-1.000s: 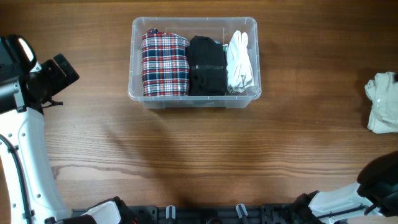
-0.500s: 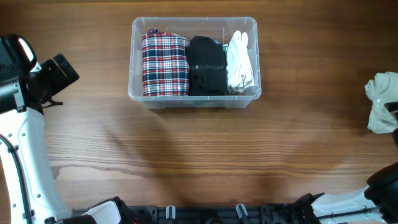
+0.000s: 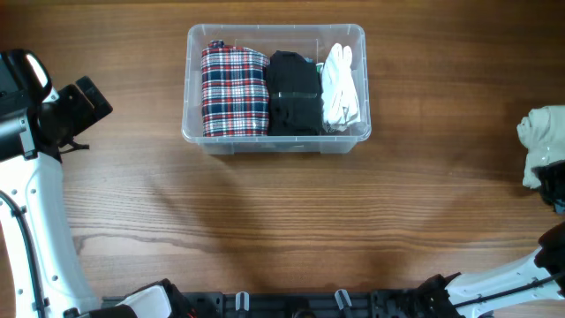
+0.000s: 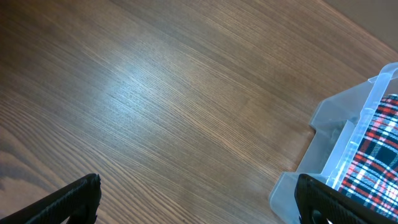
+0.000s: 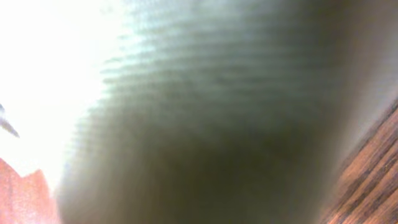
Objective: Pack container
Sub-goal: 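Move the right gripper to the cream garment and grasp it, then carry the cream garment over the box and lower it at the right end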
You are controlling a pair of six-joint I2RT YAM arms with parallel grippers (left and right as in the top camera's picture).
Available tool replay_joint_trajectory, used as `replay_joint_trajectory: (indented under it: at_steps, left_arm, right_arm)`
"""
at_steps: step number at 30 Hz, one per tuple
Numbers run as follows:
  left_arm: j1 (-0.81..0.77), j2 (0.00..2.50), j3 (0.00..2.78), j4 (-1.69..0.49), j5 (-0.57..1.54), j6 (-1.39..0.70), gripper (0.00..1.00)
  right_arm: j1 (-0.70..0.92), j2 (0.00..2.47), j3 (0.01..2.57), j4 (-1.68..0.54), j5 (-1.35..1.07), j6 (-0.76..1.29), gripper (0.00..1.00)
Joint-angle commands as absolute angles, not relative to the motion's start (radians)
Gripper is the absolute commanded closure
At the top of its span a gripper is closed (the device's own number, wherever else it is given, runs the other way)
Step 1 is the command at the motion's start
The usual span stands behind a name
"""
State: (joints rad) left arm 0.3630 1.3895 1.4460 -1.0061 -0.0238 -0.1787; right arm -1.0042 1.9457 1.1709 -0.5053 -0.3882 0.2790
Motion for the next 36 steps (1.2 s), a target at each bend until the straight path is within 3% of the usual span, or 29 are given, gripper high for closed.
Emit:
replay_joint_trajectory:
  at_steps: [1, 5, 10, 14, 19, 23, 25, 28, 36]
  left_arm:
    - [0.369, 1.393, 1.444, -1.004, -0.015, -0.188, 0.00]
    - [0.369, 1.393, 1.444, -1.004, -0.015, -0.188, 0.00]
    - [0.369, 1.393, 1.444, -1.004, -0.015, -0.188, 0.00]
    - [0.369, 1.393, 1.444, -1.004, -0.015, -0.188, 0.00]
    - [0.369, 1.393, 1.444, -1.004, -0.015, -0.188, 0.00]
    - [0.369, 1.393, 1.444, -1.004, -0.015, -0.188, 0.00]
    - [0.369, 1.393, 1.444, -1.004, -0.015, -0.188, 0.00]
    - [0.369, 1.393, 1.444, -1.004, -0.015, -0.188, 0.00]
    - [0.369, 1.393, 1.444, -1.004, -0.015, -0.188, 0.00]
  right_arm:
    - [-1.008, 1.975, 1.158, -0.513, -0.395, 0.288, 0.96]
    - [-1.007, 1.922, 1.160, -0.513, -0.518, 0.291, 0.96]
    - [-0.915, 1.650, 1.180, -0.511, -0.677, 0.291, 0.96]
    - [-0.732, 1.409, 1.180, -0.474, -0.762, 0.197, 0.96]
    - [-0.368, 1.249, 1.180, -0.385, -0.790, 0.099, 0.96]
    - [-0.054, 1.256, 1.180, -0.353, -0.772, -0.129, 0.96]
    - [0.130, 1.277, 1.180, -0.355, -0.617, -0.217, 0.96]
    - [0.274, 1.337, 1.180, -0.343, -0.538, -0.298, 0.96]
    - [0.317, 1.571, 1.180, -0.220, -0.513, -0.304, 0.96]
